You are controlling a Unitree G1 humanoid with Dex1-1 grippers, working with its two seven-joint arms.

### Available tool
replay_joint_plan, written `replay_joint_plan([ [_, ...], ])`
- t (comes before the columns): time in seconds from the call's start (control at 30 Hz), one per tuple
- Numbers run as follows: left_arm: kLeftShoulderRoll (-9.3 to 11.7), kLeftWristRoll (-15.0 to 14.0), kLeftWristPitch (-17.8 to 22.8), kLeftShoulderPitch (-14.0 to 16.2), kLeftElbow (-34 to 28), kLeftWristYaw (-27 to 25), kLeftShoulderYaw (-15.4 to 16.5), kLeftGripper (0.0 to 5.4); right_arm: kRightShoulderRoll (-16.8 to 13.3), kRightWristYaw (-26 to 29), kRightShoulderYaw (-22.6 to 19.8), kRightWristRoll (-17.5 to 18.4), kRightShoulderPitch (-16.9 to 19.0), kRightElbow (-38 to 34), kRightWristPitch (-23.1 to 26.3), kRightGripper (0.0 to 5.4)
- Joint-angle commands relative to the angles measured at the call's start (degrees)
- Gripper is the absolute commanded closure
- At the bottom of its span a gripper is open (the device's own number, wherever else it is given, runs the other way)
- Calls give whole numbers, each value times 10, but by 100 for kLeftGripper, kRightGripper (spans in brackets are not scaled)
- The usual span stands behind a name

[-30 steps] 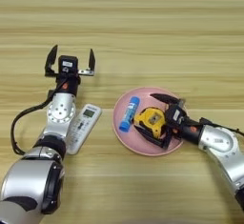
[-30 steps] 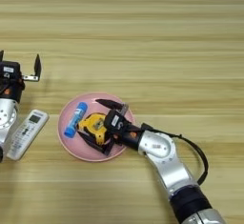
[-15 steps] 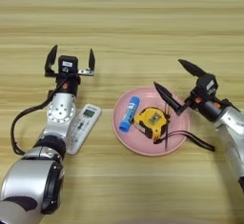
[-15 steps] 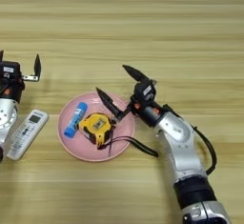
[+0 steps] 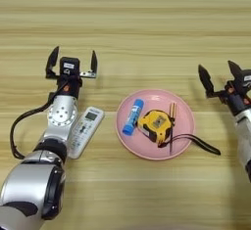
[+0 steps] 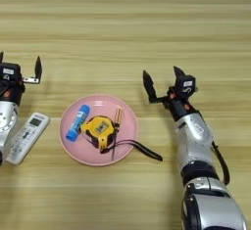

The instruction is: Move the objects on the table

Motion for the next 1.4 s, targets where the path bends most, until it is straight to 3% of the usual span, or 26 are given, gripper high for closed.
replay_joint_plan([
  [0.03,8,1,3,-2,0,-4,0,0,-20,-95,1,-63,-32,64,-46,3],
  [0.23,11,1,4,-2,0,-5,1,0,-30,-193,12,-126,-50,101,-83,3],
  [0.4,14,-8,9,4,0,-29,3,0,-26,-223,23,-156,-54,112,-94,3],
  [0.5,10,-52,17,29,-37,-99,14,0,-22,-233,28,-166,-55,114,-95,3],
  [0.63,21,-99,51,101,-158,-177,13,0,-18,-238,32,-174,-57,114,-96,3],
  [0.87,48,-123,189,249,-415,-226,1,0,-14,-245,39,-182,-57,115,-94,3],
  [0.97,80,-154,329,318,-560,-263,-8,0,-11,-252,43,-187,-58,115,-93,3],
  [1.07,111,-189,446,369,-672,-300,-14,0,-8,-258,47,-192,-59,114,-92,3],
  [1.2,139,-201,573,410,-765,-310,-24,0,-2,-261,46,-189,-61,114,-90,3],
  [1.4,171,-182,693,450,-830,-318,-55,0,3,-264,49,-192,-62,112,-90,3],
])
